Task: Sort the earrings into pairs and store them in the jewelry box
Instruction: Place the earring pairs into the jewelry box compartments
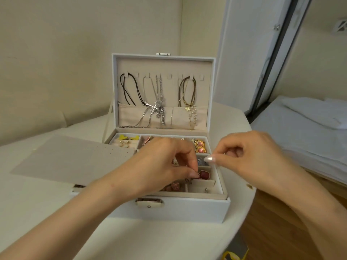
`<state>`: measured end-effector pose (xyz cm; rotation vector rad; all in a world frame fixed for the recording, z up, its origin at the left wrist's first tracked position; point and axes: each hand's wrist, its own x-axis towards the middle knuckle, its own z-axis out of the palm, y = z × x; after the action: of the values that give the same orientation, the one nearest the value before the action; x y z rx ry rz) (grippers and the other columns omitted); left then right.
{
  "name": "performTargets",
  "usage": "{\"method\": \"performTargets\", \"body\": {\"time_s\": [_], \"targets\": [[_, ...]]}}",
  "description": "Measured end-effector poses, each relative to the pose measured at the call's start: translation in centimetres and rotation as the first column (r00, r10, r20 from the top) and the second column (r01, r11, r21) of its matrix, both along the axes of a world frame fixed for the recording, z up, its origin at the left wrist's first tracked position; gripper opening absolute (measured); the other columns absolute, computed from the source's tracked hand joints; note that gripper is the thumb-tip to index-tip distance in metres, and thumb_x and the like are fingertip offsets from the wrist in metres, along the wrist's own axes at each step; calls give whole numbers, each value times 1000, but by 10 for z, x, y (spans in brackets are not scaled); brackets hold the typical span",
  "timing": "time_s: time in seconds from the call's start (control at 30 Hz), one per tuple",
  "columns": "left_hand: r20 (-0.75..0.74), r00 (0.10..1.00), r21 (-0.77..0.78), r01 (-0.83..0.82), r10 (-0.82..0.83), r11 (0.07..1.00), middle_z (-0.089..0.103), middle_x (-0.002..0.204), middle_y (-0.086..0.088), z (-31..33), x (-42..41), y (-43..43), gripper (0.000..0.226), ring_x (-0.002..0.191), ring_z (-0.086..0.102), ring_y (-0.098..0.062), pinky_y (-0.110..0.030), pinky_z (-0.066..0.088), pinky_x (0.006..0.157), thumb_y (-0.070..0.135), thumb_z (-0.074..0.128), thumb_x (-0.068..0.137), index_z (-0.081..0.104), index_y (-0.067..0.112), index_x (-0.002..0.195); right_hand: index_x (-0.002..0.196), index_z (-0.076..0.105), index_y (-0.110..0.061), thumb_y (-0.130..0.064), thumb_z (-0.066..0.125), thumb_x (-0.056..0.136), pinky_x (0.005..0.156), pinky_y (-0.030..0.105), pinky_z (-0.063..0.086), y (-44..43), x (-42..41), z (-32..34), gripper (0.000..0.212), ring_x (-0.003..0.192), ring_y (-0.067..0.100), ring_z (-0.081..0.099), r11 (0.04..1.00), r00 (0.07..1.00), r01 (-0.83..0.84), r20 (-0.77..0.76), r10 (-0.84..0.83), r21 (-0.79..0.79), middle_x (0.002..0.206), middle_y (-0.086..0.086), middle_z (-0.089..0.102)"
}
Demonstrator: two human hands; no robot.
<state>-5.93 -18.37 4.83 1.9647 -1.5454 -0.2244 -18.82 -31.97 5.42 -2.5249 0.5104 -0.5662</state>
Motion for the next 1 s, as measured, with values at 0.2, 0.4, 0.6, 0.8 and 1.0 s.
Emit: {"method": "performTargets", "body": {"time_s": [0.2,0.4,0.6,0.8,1.0], "targets": [[-76,996,-103,45,-53,994,60,86,13,-12,-9,-7,10,93,53,-6,-27,39,89,27,79,70,68,29,68,67,70,-26,-40,66,70,50,11,39,-8,-3,-1,14,48,-1,47,993,985,-19,175,-2,119,62,-1,62],[-90,995,-140,-43,30,989,52,83,14,-16,-12,-10,18,93,47,-6,-27,37,89,26,78,68,65,37,63,66,72,-26,-37,69,70,48,14,37,-10,-4,-2,12,47,2,44,983,985,-58,172,28,172,61,3,62],[248,964,-6,-98,96,995,45,85,22,-12,-7,-7,9,90,37,-1,-23,29,81,34,77,69,69,34,68,68,72,-25,-31,70,73,48,11,37,-8,-4,-6,8,48,-1,46,978,986,-89,156,60,190,56,-6,59],[331,943,65,-1,-21,998,45,91,20,-12,-1,-2,2,93,36,0,-16,29,81,35,72,75,73,35,77,72,73,-30,-30,70,76,46,12,33,-4,-4,-8,5,46,4,41,968,984,-149,123,125,202,49,-15,53],[253,967,-25,-12,18,1000,51,88,18,1,8,2,7,90,43,1,-12,32,78,26,65,83,69,32,81,75,73,-39,-11,58,90,64,11,38,-2,-3,-8,35,74,-3,47,971,970,-220,-85,228,99,80,-13,47]]}}
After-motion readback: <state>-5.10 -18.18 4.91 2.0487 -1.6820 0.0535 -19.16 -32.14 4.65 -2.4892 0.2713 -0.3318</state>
